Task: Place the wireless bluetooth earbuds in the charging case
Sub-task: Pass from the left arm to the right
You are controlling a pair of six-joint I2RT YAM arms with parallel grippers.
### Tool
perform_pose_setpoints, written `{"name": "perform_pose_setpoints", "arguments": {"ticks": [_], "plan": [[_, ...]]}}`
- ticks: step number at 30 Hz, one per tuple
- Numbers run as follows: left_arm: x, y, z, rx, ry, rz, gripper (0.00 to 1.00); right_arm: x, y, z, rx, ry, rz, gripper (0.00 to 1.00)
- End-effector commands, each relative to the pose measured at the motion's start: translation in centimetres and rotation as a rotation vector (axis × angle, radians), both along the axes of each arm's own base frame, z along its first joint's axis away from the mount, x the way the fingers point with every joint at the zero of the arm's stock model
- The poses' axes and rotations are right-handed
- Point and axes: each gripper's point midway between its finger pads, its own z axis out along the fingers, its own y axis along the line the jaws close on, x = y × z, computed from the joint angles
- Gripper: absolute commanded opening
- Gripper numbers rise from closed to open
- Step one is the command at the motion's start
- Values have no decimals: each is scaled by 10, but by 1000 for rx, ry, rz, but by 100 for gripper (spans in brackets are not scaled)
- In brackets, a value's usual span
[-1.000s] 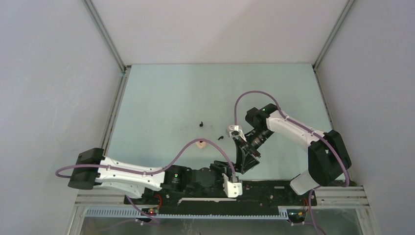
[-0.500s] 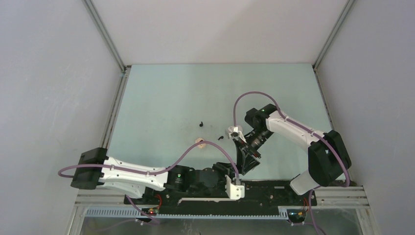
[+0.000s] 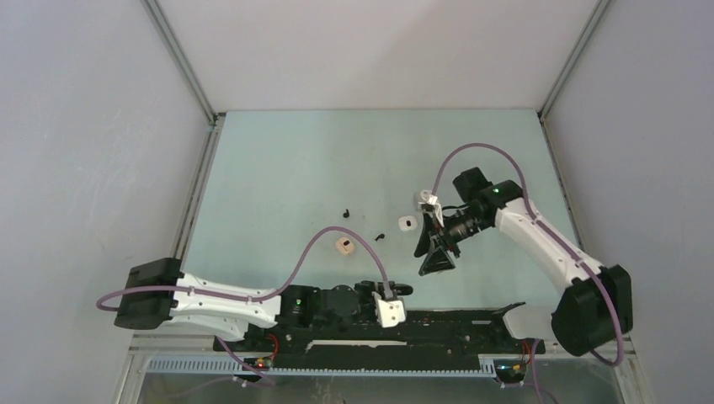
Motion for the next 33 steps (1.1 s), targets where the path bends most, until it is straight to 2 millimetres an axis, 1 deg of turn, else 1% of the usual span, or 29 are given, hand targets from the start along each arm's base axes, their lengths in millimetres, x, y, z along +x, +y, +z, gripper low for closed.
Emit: {"name": "perform_pose_setpoints", "arguments": {"ticks": [1,3,5,7,9,11,13,15,16,18,21,24,29,33], "plan": [[1,-3,23,-219,169,29,0,34,1,7,19,-153,-156,62],[5,0,23,-264,218,38,0,42,-3,15,40,-249,-206,62],[8,3,23,-310,263,40,0,44,-4,23,78,-339,-230,61],[12,5,24,-359,296,45,0,45,-6,30,99,-443,-243,58],[17,9,22,-375,319,66,0,44,-5,40,121,-526,-249,52],[17,10,23,-393,339,63,0,38,-3,55,163,-561,-233,45],[17,11,25,-417,363,48,0,30,1,60,169,-537,-194,42],[17,12,28,-454,399,39,0,21,7,51,138,-527,-133,43],[19,13,29,-470,413,37,0,13,12,45,118,-538,-90,46],[23,14,32,-505,438,41,0,6,18,35,84,-548,-42,49],[26,16,35,-529,450,28,0,6,26,28,63,-538,-23,54],[27,16,33,-521,439,25,0,6,32,21,36,-521,-10,59],[31,16,33,-524,424,41,0,-1,43,12,22,-446,39,61],[33,16,38,-546,422,42,0,-6,51,8,10,-383,69,59]]}}
